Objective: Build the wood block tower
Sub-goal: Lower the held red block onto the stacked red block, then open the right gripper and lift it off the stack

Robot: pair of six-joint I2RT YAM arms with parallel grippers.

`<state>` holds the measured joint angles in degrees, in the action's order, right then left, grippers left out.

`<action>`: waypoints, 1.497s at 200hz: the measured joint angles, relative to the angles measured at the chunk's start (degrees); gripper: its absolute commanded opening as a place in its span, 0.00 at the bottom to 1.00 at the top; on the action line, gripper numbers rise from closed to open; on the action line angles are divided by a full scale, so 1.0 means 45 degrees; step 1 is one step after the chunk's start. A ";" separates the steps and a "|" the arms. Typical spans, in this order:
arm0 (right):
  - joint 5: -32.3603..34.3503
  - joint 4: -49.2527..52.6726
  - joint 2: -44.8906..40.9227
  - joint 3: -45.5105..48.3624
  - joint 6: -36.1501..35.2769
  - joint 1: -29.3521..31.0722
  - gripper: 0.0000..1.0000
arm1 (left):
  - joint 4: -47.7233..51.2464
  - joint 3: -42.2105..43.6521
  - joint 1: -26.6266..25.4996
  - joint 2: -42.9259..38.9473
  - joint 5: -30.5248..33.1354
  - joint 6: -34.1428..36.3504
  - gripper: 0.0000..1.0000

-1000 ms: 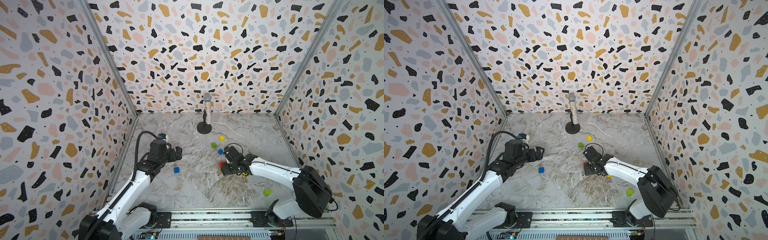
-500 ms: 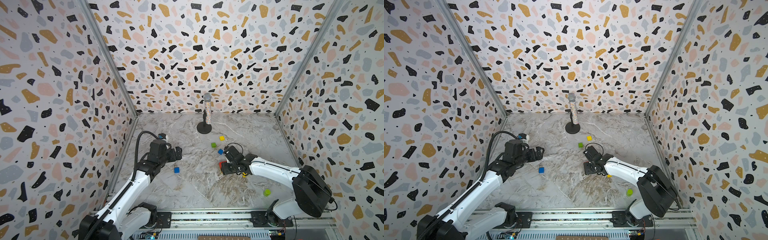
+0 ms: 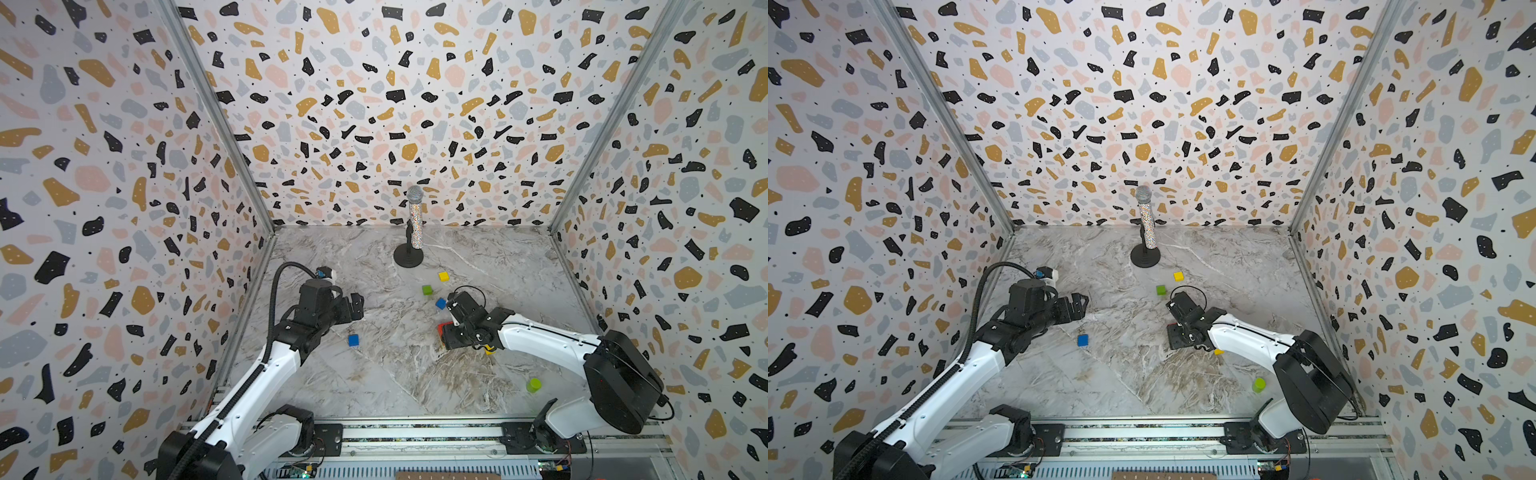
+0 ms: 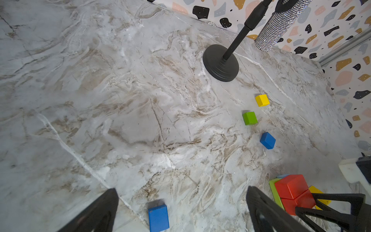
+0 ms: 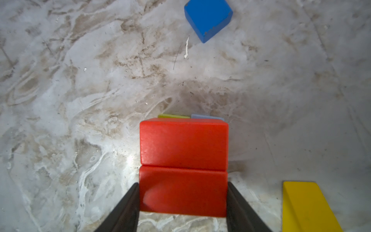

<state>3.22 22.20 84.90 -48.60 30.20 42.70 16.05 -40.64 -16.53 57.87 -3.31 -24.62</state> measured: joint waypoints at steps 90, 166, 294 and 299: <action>-0.0058 -0.0010 0.0049 0.0000 -0.0015 0.0000 0.78 | 0.0024 0.0000 0.0000 -0.0005 0.0194 0.0005 1.00; -0.0034 0.0738 -0.1117 -0.0330 -0.0442 0.0000 0.77 | 0.0083 0.0000 0.0000 -0.0024 0.0189 0.0291 1.00; -0.1234 0.0957 -0.0296 -0.2827 -0.2346 -0.3186 0.61 | 0.0039 -0.0554 -0.1010 0.1511 0.0709 -0.0325 0.99; -0.1282 0.0933 0.0010 -0.3070 -0.2390 -0.3269 0.61 | 0.0029 -0.0680 -0.1078 0.1656 0.0772 -0.0355 1.00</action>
<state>-2.55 26.39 84.95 -62.41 19.44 27.99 16.19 -43.70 -21.39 65.32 0.16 -26.22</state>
